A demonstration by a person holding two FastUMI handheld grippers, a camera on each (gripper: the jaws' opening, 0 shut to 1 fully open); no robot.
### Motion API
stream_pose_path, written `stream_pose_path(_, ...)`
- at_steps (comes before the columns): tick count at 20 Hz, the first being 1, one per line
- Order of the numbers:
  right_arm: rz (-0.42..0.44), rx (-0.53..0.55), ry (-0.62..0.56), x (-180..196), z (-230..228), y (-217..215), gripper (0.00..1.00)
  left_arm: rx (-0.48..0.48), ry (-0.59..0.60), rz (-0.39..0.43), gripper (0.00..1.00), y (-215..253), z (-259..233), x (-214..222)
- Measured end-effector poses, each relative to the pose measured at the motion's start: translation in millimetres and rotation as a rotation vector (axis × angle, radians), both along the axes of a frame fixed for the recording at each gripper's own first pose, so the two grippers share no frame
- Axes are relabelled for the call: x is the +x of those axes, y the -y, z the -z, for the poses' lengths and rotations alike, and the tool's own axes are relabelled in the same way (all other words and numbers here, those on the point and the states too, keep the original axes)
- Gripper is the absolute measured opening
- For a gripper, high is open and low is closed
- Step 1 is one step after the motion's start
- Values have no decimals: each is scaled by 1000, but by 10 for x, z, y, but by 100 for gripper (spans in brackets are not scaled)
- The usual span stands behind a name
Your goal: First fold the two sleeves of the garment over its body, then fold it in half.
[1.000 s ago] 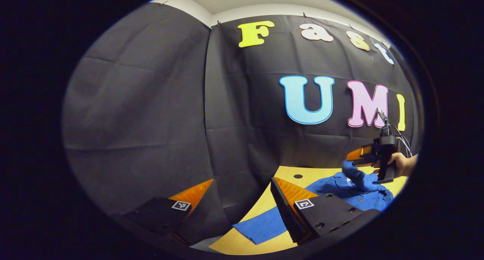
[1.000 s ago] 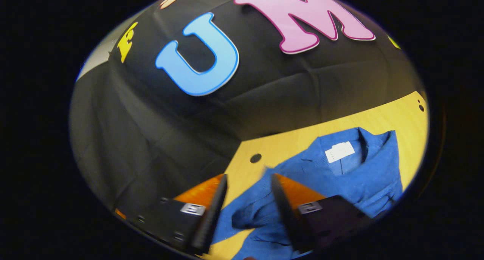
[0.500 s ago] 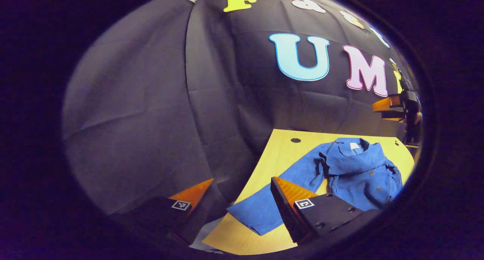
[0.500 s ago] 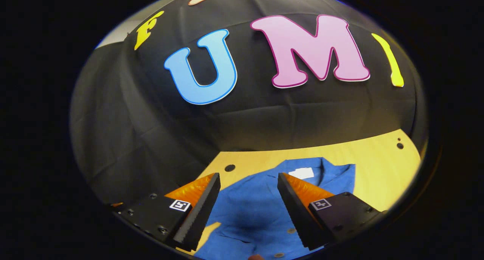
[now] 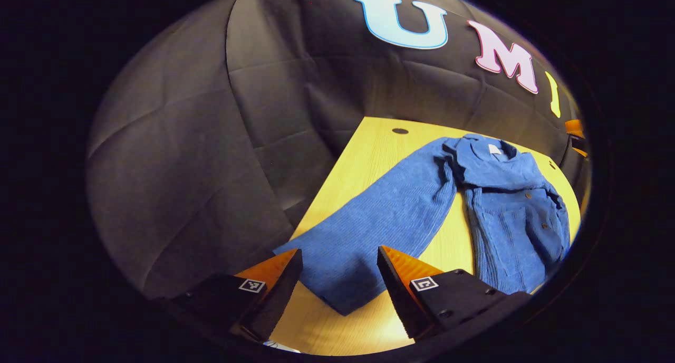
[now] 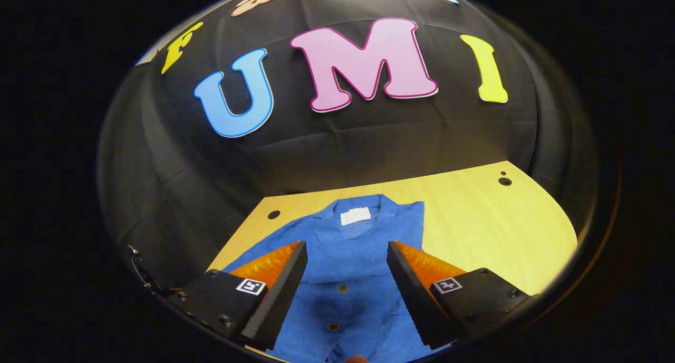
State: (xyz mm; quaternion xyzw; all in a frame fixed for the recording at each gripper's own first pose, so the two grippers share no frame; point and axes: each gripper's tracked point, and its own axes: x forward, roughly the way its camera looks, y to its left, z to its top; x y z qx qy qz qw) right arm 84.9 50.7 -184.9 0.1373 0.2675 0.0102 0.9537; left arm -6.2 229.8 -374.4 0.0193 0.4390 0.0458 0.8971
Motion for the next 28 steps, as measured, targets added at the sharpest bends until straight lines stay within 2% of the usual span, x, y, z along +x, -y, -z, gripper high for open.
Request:
stream_pose_path(2,10,-16,-23,-118,83,124,98,18,-56,19,82,21,167,-85)
stream_pose_path(3,16,-17,-31,-162,100,172,98,14,-126,18,83,31,207,-212)
stream_pose_path(5,25,-17,-42,-228,129,256,99,-10,-119,13,82,57,228,-174)
stream_pose_path(7,13,-39,-57,-310,210,316,98,-15,-140,12,68,91,228,-169)
stream_pose_path(9,12,-58,-90,-443,379,421,99,48,-163,-24,23,48,211,-31)
stream_pose_path(10,30,-30,-120,-543,503,509,99,10,-149,-9,0,201,216,76)
stream_pose_path(14,44,-31,-150,-761,644,703,99,-15,-43,-15,0,367,-157,443)
stream_pose_path(17,52,-30,-191,-1007,779,880,99,-45,16,12,0,629,-492,783)
stream_pose_path(19,68,-17,-208,-1157,838,1000,99,-50,63,66,0,907,-713,1051)
stream_pose_path(22,108,2,-239,-1527,937,1298,99,-66,153,188,0,1680,-1098,1566)
stream_pose_path(28,122,-1,-295,-2029,1099,1658,99,-84,201,330,0,2799,-1306,1945)
